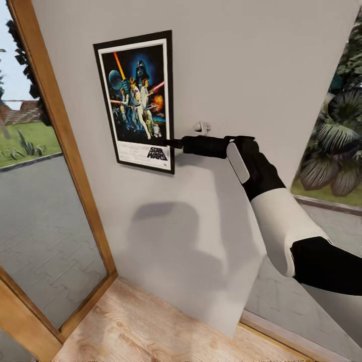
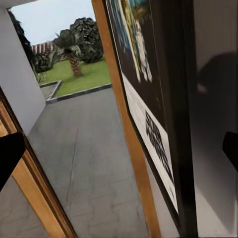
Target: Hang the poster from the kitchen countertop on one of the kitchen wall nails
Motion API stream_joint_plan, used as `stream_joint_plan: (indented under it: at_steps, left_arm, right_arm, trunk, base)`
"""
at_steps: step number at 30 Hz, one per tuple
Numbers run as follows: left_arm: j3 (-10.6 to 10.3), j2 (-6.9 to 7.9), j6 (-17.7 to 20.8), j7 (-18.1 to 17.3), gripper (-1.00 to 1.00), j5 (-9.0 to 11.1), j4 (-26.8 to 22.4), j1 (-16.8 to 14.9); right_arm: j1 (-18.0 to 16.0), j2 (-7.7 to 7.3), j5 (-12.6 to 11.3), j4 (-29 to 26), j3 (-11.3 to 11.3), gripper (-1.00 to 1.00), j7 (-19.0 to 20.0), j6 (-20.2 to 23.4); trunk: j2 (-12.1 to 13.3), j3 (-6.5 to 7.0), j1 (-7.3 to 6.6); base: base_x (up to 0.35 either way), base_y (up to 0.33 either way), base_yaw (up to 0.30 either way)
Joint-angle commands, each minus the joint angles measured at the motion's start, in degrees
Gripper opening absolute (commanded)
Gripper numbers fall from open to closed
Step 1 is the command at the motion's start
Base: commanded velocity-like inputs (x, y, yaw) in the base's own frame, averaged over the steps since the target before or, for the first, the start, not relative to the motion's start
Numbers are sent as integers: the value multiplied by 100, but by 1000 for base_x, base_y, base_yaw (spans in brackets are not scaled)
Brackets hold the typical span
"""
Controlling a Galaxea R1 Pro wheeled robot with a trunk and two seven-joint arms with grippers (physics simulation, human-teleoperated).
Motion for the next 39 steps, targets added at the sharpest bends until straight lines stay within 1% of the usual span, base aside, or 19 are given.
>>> stream_joint_plan:
  at_steps: [1,19,26,36,37,38,39]
  left_arm:
    - [24,-2,-4,-47,100,2,-7,-1]
    - [25,2,-4,-47,100,2,-2,-1]
    - [24,2,-4,-48,100,2,9,-1]
    - [24,2,-4,-55,100,4,7,-1]
    - [31,2,-4,-55,100,8,10,-1]
    - [32,2,-4,-55,100,8,10,-1]
    - [32,2,-4,-55,100,7,10,-1]
  right_arm:
    - [-5,-2,-33,-3,0,100,-7,39]
    - [-4,2,-29,-43,-5,100,-16,24]
    - [-4,2,-31,-48,-8,100,-16,22]
    - [-4,10,-50,-83,-8,100,-2,17]
    - [157,13,-72,-567,-6,100,27,21]
    - [293,12,-74,-829,-7,100,27,33]
    - [364,12,-74,-962,-5,100,28,38]
  trunk:
    - [-12,-12,2]
    - [-12,-12,2]
    - [-12,-12,2]
    - [-12,-12,2]
    - [-12,-12,2]
    - [-12,-12,2]
    - [-12,-12,2]
  base:
    - [-106,-100,0]
    - [-17,-16,0]
    - [-186,0,0]
    - [-329,33,0]
    - [-337,75,0]
    - [-337,75,0]
    - [-337,75,0]
